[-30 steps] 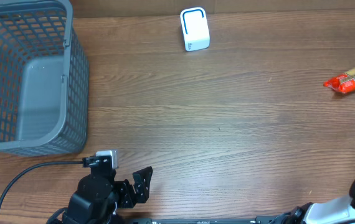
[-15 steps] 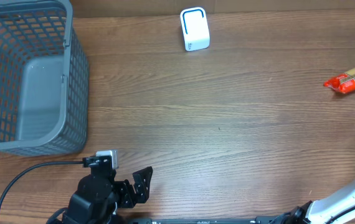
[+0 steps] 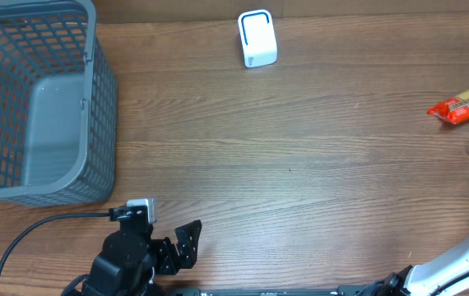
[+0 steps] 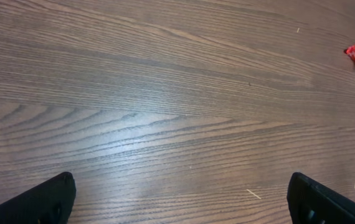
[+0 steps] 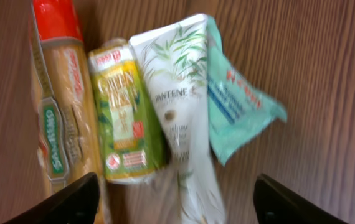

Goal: Scan the item barcode
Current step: 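Carry the Pantene tube right and place it beside the other items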

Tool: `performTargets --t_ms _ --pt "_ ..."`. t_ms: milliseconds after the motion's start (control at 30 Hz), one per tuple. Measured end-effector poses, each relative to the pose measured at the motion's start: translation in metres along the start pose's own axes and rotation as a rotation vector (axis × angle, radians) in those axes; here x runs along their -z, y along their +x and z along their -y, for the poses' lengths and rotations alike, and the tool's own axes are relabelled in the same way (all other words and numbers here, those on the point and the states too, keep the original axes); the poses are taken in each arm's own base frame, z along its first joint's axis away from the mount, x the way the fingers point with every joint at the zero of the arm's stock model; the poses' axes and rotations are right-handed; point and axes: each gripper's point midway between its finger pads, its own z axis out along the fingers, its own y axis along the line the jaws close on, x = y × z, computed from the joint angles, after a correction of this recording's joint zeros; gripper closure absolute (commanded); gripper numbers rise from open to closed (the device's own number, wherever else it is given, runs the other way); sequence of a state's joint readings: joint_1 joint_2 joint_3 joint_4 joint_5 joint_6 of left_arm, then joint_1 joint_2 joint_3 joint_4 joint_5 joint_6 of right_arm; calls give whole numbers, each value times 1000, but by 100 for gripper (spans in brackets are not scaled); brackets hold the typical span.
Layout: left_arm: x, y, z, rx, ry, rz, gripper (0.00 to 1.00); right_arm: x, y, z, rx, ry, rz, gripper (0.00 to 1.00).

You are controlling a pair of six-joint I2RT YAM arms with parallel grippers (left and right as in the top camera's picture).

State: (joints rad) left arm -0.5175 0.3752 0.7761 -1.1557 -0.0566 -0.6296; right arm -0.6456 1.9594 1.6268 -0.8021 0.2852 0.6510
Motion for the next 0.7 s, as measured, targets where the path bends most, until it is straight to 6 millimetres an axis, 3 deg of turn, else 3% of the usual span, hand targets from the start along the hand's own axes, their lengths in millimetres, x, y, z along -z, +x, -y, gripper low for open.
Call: performTargets --t_ms 200,567,700 --pt "0 0 0 0 0 0 0 28 23 2 10 -48 -128 0" --pt "0 0 0 0 0 0 0 125 81 13 14 -172 -408 0" --pt "0 0 0 0 0 0 0 160 100 6 103 -246 -417 0"
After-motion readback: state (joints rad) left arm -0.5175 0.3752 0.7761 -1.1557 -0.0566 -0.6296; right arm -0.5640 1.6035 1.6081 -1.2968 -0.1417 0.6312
